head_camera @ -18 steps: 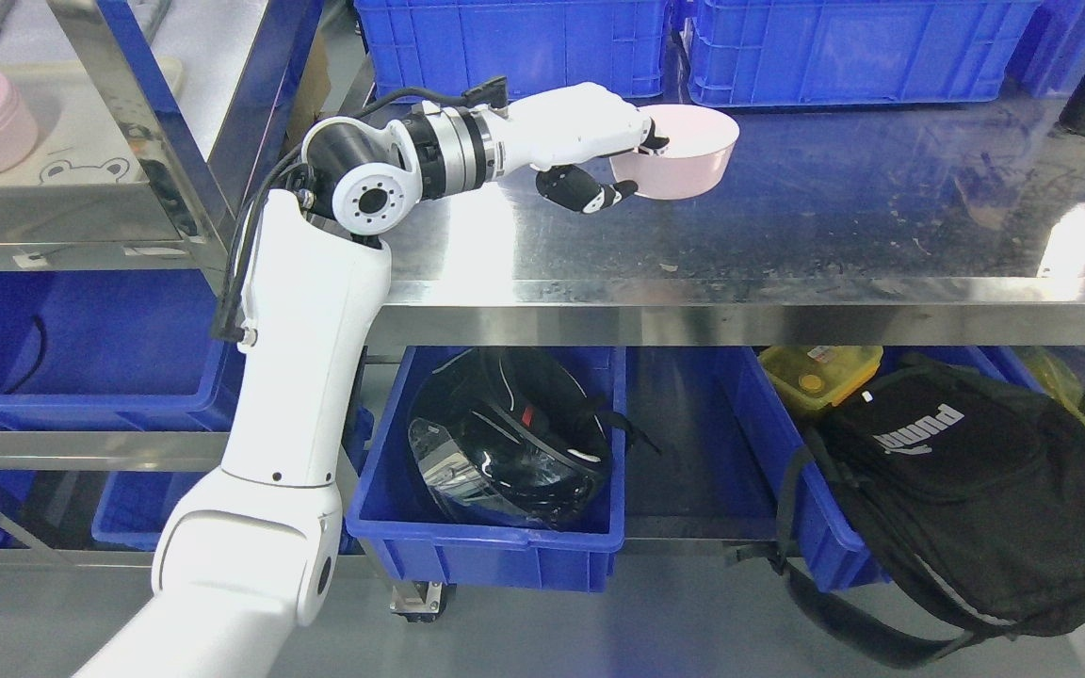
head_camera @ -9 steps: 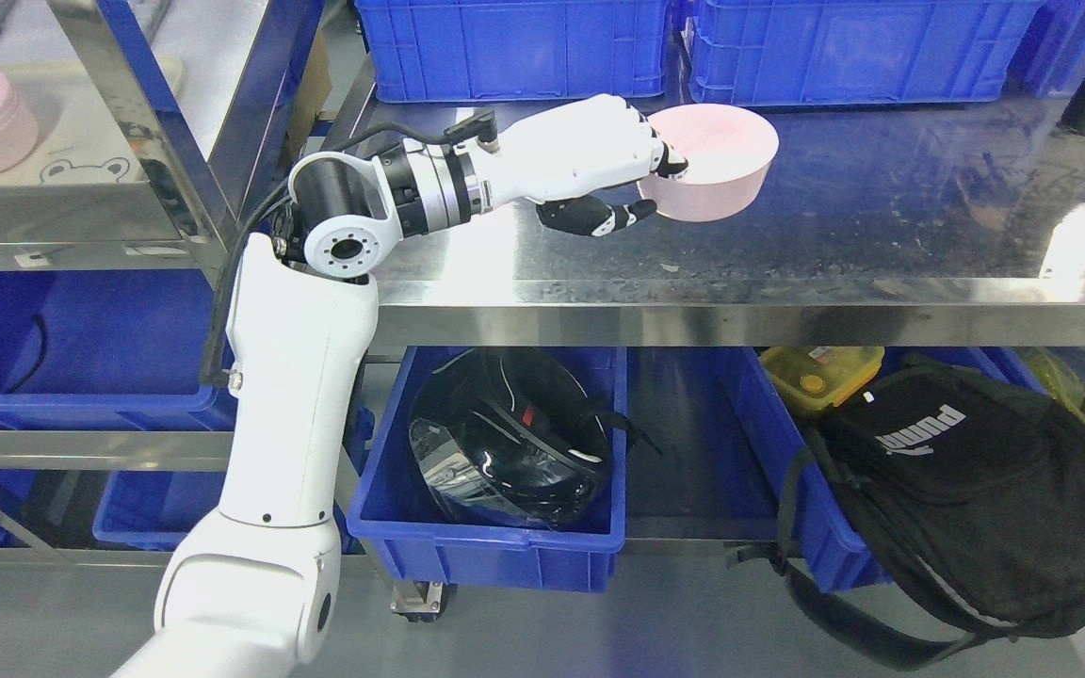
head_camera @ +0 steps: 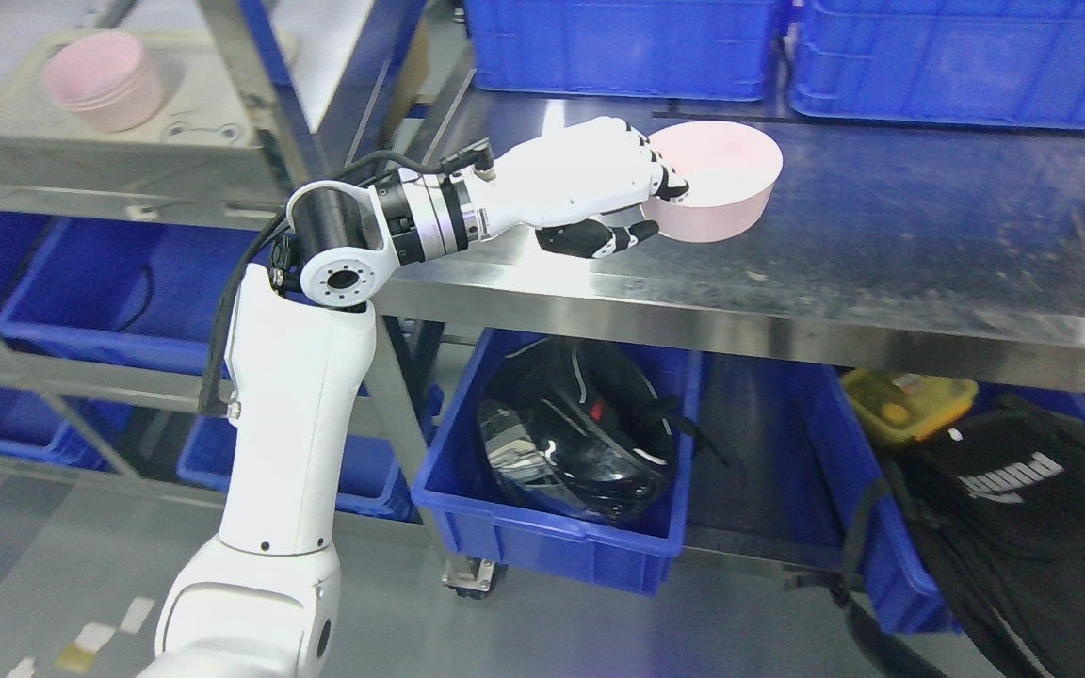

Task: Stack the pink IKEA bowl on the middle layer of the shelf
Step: 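Hold the pink bowl in the left hand while the robot drives to the other shelf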

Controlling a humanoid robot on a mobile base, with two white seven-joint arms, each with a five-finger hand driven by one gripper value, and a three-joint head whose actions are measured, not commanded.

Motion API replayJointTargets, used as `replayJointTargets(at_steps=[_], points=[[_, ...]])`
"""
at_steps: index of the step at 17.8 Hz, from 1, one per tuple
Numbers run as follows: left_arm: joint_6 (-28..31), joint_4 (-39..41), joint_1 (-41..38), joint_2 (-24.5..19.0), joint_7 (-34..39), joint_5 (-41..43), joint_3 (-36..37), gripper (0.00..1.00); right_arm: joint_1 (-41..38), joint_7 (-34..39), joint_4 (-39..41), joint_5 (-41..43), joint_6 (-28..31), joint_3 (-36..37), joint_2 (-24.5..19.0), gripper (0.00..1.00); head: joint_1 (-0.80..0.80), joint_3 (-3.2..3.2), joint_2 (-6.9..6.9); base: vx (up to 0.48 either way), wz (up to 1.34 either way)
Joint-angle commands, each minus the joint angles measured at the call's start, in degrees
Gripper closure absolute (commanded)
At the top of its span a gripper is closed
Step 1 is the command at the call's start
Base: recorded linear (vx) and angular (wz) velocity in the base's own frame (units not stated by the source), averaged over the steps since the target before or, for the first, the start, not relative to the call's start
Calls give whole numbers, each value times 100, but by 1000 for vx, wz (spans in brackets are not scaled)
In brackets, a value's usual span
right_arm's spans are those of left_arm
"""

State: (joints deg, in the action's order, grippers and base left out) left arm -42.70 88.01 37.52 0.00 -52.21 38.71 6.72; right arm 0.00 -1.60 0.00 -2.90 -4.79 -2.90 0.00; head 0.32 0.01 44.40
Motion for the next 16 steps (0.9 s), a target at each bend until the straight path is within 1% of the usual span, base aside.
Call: replayJointTargets(at_steps=[1, 3, 6, 10, 16], points=[[-1, 279, -61, -100, 10, -13, -22, 98, -123, 10, 100, 0, 4, 0, 100, 0, 0, 0, 0, 3, 972], [7, 279, -61, -100, 10, -13, -22, 98, -123, 10, 100, 0, 4, 0, 100, 0, 0, 0, 0, 11, 1095], [16, 279, -61, -100, 10, -13, -22, 98, -123, 10, 100, 0, 4, 0, 100, 0, 0, 0, 2, 31, 1478], [34, 279, -52, -100, 10, -13, -22, 98, -123, 10, 100, 0, 4, 0, 100, 0, 0, 0, 3, 28, 1079], [113, 279, -52, -100, 10, -13, -22, 97, -123, 10, 100, 0, 4, 0, 100, 0, 0, 0, 4, 41, 732]])
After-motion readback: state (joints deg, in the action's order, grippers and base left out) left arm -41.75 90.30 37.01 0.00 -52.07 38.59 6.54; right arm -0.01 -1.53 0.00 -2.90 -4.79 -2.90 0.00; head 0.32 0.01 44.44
